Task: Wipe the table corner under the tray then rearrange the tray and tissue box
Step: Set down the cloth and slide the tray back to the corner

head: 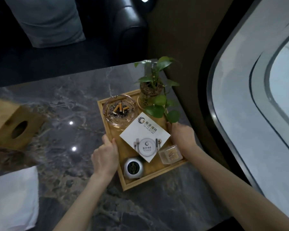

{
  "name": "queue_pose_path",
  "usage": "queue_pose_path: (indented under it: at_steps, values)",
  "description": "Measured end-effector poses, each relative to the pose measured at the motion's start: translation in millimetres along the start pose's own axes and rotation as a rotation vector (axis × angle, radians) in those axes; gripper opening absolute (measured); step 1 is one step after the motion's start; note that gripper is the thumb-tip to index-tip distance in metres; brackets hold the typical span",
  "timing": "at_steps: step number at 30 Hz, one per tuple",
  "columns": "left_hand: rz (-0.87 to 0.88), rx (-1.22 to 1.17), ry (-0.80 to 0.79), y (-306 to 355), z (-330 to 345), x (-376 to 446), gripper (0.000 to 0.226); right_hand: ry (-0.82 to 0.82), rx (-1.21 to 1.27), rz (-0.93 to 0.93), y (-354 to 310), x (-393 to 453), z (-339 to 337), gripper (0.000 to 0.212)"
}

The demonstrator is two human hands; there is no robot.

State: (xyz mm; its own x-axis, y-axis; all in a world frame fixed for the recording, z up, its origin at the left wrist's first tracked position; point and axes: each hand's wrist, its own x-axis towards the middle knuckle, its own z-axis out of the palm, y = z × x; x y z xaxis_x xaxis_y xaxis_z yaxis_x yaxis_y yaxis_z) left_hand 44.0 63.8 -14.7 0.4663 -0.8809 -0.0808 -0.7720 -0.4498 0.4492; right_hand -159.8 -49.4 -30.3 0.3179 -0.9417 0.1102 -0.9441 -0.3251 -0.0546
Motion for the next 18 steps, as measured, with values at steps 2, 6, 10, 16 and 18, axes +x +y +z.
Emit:
queue_pose_path:
  at_steps: [2, 6, 10, 16, 18]
  values:
    - [0.023, -0.003, 0.002, 14, 10, 5, 0.024, -0.007, -0.013, 0.046, 17, 4, 5, 0.038]
    - [0.033, 0.029, -0.014, 33, 27, 14, 0.024, -0.015, -0.012, 0.056, 41, 7, 8, 0.039]
    - [0.005, 0.045, -0.049, 44, 40, 21, 0.024, -0.028, -0.043, 0.011, 53, 9, 21, 0.043]
    - [-0.029, 0.059, -0.091, 46, 58, 26, 0.023, -0.041, -0.077, -0.024, 60, 13, 41, 0.039]
    - [-0.026, 0.063, -0.093, 44, 64, 28, 0.024, -0.037, -0.054, -0.009, 60, 14, 46, 0.037]
